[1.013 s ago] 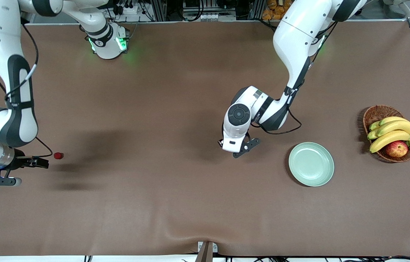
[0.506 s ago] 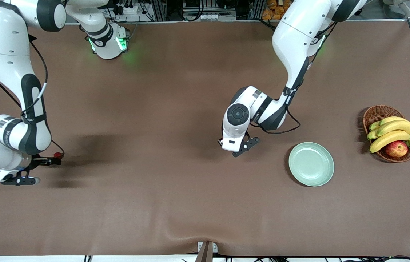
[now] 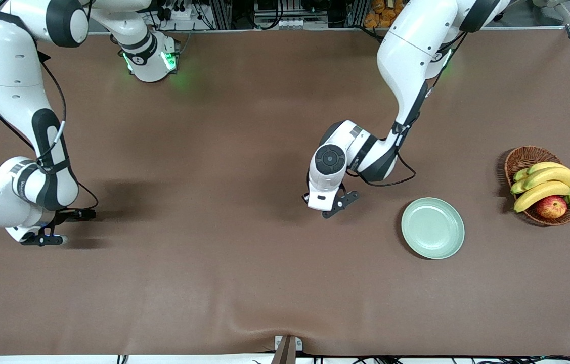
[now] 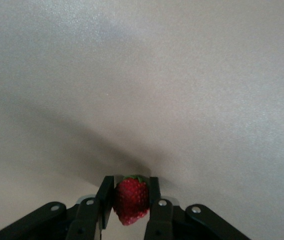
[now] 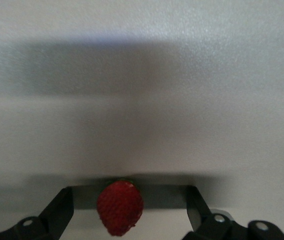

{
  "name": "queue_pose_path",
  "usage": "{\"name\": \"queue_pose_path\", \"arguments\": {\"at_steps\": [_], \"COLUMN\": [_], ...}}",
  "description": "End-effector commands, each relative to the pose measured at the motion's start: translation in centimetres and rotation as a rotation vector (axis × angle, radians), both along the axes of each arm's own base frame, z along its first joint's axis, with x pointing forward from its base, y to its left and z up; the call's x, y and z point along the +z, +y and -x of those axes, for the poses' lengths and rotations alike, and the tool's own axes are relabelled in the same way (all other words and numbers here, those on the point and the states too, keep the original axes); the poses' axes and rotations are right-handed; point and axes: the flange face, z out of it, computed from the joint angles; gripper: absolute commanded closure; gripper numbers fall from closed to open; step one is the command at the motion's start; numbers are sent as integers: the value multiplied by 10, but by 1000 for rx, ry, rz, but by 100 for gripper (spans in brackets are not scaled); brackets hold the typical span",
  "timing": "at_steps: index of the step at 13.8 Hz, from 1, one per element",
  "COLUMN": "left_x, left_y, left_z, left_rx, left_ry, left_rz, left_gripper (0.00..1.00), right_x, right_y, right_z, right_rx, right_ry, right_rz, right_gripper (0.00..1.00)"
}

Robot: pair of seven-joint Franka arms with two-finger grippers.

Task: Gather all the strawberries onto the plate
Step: 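Move the strawberry toward the plate while the right gripper grasps a red strawberry, then drop the strawberry onto the plate with the left gripper while the right gripper lifts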

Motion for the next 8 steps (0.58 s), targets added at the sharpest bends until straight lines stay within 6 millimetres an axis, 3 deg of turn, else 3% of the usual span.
{"name": "queue_pose_path", "arguments": {"at_steps": [1, 4, 5, 7, 8], "left_x": [44, 79, 90, 120, 122], "left_y": [10, 61, 85, 152, 185], "left_z": [-12, -44, -55, -88, -100], "left_rx": [63, 122, 132, 114, 78], "left_ry": [-26, -46, -42, -46, -36], "left_rz": [18, -29, -53, -56, -46], "left_gripper": [100, 100, 100, 100, 100], "right_x": [4, 6, 7, 10, 9], "right_y": [1, 2, 4, 5, 6], "right_z": [5, 3, 3, 3, 5], "right_rx": [5, 7, 10, 8, 5], "right_ry": [-23, -32, -33, -27, -12], "right_rz": [-28, -25, -26, -30, -37], "right_gripper": [0, 0, 5, 62, 88]}}
